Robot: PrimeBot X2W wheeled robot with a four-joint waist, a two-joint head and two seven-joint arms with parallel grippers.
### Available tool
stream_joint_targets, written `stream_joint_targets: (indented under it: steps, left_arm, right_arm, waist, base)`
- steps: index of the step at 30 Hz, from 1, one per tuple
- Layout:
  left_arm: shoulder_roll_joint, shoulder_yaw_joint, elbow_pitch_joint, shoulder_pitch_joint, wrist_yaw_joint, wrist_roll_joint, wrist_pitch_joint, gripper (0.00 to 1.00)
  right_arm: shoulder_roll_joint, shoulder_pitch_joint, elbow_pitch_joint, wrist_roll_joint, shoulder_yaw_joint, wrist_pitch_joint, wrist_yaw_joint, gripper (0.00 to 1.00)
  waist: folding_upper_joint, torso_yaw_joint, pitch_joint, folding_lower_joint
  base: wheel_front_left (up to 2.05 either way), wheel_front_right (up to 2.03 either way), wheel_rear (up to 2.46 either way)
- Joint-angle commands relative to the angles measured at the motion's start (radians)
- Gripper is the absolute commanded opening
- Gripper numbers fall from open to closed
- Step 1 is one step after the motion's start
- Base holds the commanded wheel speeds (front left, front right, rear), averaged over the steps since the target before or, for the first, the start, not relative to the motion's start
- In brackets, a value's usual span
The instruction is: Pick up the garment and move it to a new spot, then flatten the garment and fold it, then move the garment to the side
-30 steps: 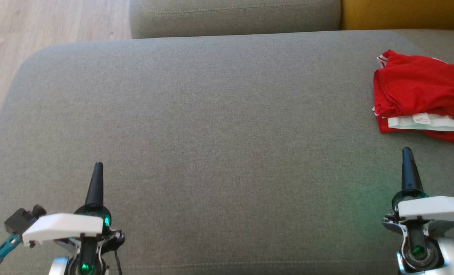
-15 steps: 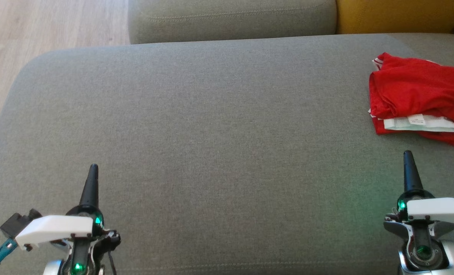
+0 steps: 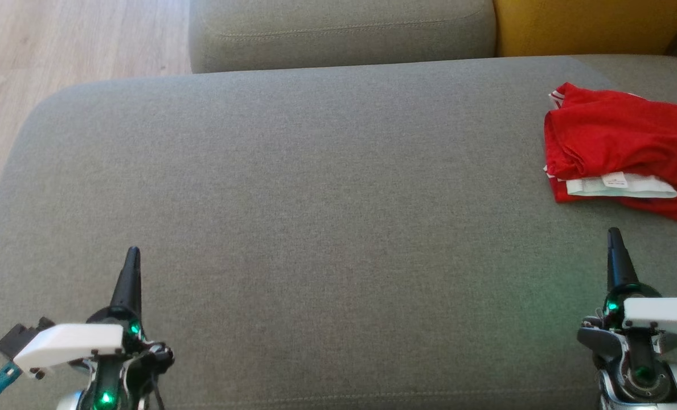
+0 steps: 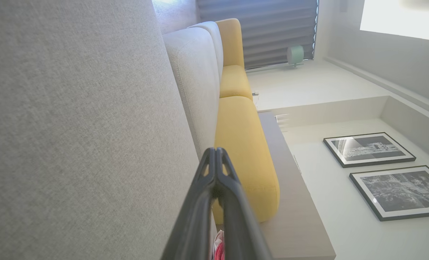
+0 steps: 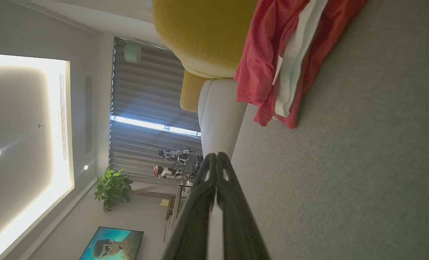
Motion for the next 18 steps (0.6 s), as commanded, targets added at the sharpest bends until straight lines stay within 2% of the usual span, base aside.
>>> stream_joint_targets:
  steps: [1,18]
  left_arm:
    - [0.018,0.033,-0.027,-0.055,-0.006,-0.024,0.011,0.00]
    - [0.018,0.066,-0.017,-0.060,-0.007,-0.157,0.063,0.00]
  right_arm:
    - [-0.003,-0.033,-0.031,0.035,0.012,0.015,-0.001,0.00]
    - [0.006,-0.033,-0.026,0.225,-0.013,0.066,-0.001,0.00]
  waist:
    - [-0.0001,-0.001,-0.002,0.0000]
    - [-0.0001,-0.010,-0.022,0.0000]
  base:
    - [0.00,0.00,0.00]
    - [0.00,0.00,0.00]
